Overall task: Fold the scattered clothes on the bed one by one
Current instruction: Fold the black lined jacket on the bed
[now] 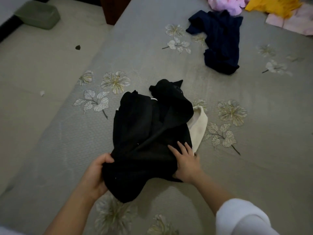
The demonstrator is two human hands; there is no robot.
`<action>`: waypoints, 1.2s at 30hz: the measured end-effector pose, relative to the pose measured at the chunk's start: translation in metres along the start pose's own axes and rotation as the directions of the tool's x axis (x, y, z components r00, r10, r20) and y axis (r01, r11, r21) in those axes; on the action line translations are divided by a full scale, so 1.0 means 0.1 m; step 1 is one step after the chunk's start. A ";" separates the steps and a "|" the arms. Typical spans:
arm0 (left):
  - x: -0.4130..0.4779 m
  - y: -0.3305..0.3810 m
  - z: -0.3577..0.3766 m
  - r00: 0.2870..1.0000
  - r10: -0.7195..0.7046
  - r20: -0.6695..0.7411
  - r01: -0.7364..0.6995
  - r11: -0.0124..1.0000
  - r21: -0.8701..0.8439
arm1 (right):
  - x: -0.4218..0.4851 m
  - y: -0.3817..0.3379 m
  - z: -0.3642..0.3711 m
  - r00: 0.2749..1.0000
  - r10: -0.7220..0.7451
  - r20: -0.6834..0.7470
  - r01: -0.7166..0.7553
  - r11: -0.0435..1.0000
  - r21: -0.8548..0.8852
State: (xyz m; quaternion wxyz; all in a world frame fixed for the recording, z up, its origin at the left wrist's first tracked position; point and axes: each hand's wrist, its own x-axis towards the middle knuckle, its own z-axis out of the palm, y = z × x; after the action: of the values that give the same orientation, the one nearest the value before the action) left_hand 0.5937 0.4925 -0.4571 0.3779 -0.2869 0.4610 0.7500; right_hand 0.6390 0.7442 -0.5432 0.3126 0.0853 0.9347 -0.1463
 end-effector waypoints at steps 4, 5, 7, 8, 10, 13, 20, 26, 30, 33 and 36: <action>-0.21 0.20 0.01 0.988 0.129 -0.083 -0.133 0.990 -0.050 | -0.20 0.10 0.00 0.991 0.126 -0.050 -0.092 0.898 0.431; -0.24 0.26 0.02 0.979 0.165 -0.123 -0.172 0.984 -0.051 | -0.26 0.09 -0.13 0.988 0.147 -0.041 -0.090 0.778 0.622; -0.30 0.39 0.07 0.956 0.226 -0.188 -0.234 0.972 -0.019 | -0.37 0.12 -0.49 0.985 0.164 -0.051 -0.060 0.605 0.794; -0.35 0.45 0.10 0.946 0.252 -0.203 -0.258 0.966 -0.004 | -0.43 0.13 -0.71 0.985 0.162 -0.065 -0.038 0.562 0.826; -0.45 0.53 0.19 0.937 0.285 -0.200 -0.287 0.958 0.020 | -0.60 0.15 -1.14 0.985 0.143 -0.092 0.013 0.476 0.879; -0.66 0.67 0.43 0.926 0.335 -0.176 -0.334 0.942 0.036 | -0.97 0.14 -1.73 0.980 0.106 -0.170 0.112 0.414 0.903; -1.51 1.17 1.06 0.825 0.551 -0.125 -0.543 0.835 0.095 | -2.17 0.06 -2.77 0.912 -0.009 -0.411 0.377 0.420 0.826; -2.03 1.29 1.51 0.701 0.713 0.022 -0.700 0.682 0.210 | -2.93 0.03 -3.20 0.835 -0.100 -0.542 0.530 0.414 0.740; -2.13 0.85 1.76 0.692 0.636 0.340 -0.641 0.326 0.694 | -3.07 0.03 -3.10 0.829 -0.133 -0.544 0.541 0.437 0.719; -2.11 0.38 1.98 0.662 0.512 0.547 -0.595 -0.085 0.799 | -3.09 -0.01 -2.91 0.872 -0.165 -0.461 0.480 0.476 0.737; -1.99 0.06 2.15 0.650 0.373 0.662 -0.660 -0.155 0.735 | -3.10 0.01 -2.76 0.913 -0.177 -0.368 0.399 0.579 0.711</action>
State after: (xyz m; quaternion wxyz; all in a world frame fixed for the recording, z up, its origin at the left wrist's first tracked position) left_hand 0.6807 0.6264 -0.2114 0.1756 0.3291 0.8520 0.3675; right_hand 0.7299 0.8137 -0.1444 0.0932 0.0749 0.8135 -0.5692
